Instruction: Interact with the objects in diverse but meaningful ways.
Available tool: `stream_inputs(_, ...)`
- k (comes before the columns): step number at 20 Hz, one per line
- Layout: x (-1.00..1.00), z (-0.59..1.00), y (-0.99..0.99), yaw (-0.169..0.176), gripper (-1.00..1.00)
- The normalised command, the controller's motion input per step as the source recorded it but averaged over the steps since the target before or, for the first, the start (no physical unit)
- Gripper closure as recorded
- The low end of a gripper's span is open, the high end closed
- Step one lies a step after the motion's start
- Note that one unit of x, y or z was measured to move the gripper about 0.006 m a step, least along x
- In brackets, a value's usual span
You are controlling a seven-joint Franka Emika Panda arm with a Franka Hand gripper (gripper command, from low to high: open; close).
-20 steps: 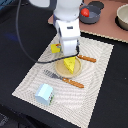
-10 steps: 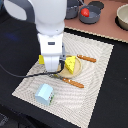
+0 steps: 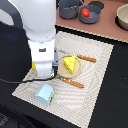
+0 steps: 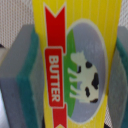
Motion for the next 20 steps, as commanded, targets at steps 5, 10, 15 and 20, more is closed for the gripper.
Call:
stream_inputs(5, -0.55, 0.01, -0.25, -0.216, 1.0)
stream_inputs(10, -0.55, 0.04, -0.11, -0.212, 1.0)
stream_inputs(15, -0.11, 0.17, 0.42, -0.202, 1.0)
stream_inputs(20, 0.2, 0.18, 0.45, -0.111, 1.0)
